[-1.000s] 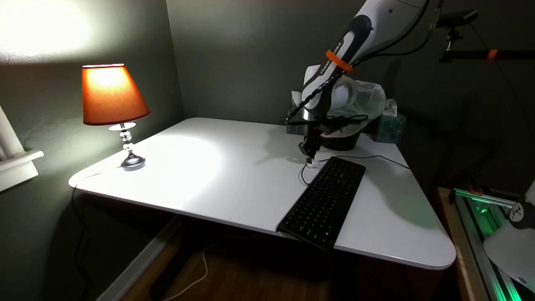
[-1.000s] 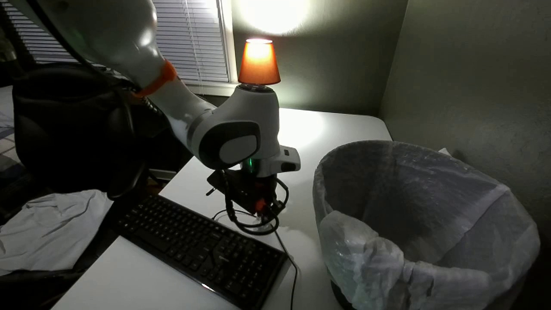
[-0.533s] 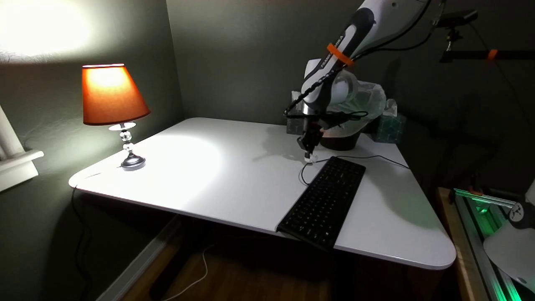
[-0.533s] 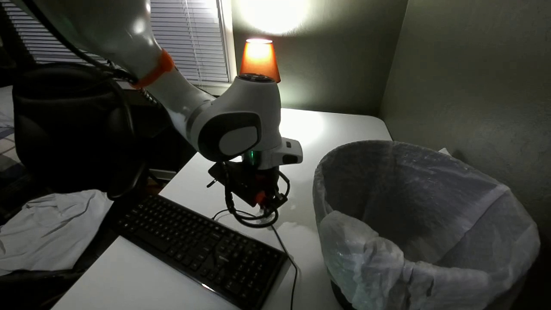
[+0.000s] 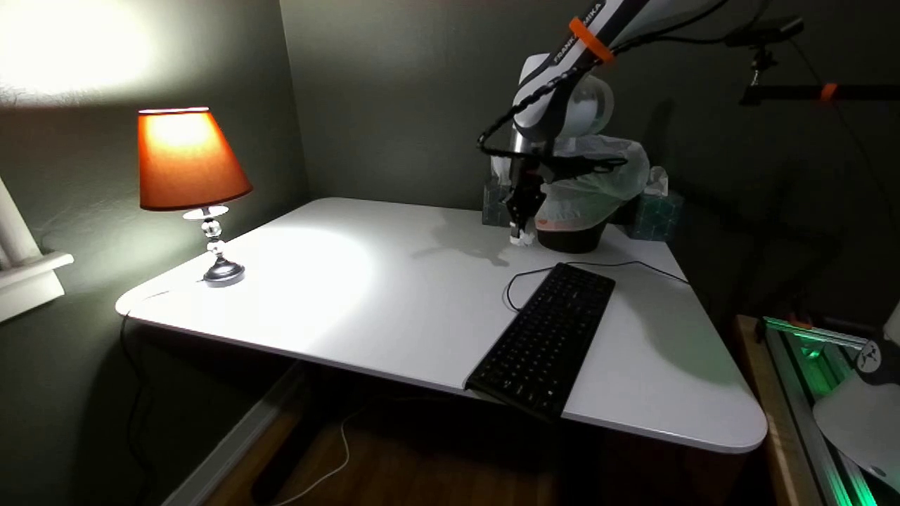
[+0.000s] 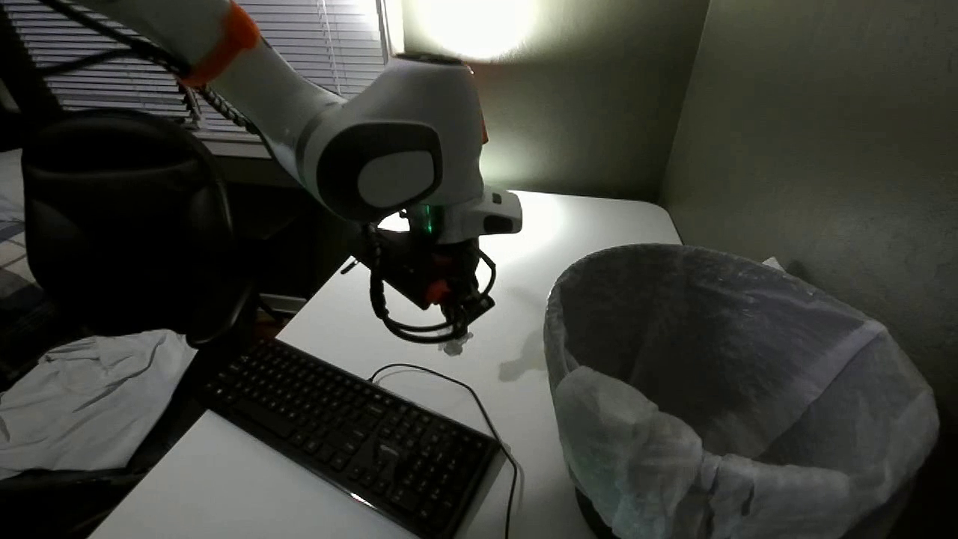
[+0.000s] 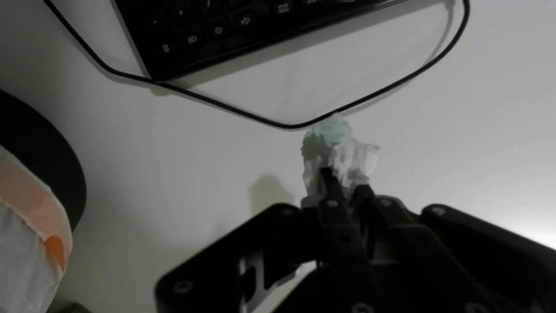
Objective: Pick up the white tissue and put it in the black pin
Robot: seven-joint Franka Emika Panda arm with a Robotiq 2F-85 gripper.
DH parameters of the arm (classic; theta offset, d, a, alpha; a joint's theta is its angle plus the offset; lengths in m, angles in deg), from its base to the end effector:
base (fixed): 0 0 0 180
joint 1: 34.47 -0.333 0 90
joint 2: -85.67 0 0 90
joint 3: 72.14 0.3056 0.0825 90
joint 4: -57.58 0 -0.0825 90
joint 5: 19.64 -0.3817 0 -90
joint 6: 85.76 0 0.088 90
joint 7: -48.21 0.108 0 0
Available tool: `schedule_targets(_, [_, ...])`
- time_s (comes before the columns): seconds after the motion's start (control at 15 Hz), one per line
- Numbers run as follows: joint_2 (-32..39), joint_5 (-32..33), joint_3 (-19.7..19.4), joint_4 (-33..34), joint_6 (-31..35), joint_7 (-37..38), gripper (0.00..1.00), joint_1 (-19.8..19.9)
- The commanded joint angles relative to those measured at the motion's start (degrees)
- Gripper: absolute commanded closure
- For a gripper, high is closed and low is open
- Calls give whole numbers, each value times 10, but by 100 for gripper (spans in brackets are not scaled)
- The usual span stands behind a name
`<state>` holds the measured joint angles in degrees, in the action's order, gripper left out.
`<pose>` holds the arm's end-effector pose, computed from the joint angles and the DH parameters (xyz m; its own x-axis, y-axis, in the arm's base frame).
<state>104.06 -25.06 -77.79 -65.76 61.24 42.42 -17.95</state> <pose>0.5307 -0.2175 0.2498 0.9326 -0.3481 0.0957 -0.3480 -0.9373 -0.0181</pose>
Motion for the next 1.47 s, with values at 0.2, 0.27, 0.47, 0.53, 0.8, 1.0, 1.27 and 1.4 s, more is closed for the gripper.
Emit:
schedule_targets(0.2, [-154,6,-23,-92,-5,71,98,-36])
schedule_targets(0.27, [-173,25,-28,-103,1,90,98,-41])
schedule_targets(0.47, [-230,56,-34,-128,10,133,98,-44])
schedule_targets(0.53, [-249,67,-35,-135,13,148,98,-41])
schedule_targets(0.8, [-313,88,-39,-148,35,175,98,-26])
schedule_targets(1.0, [-347,91,-42,-146,54,189,98,-9])
schedule_targets(1.27, [-358,72,-51,-124,73,195,98,8])
schedule_targets(1.4, [-358,59,-59,-112,79,191,98,11])
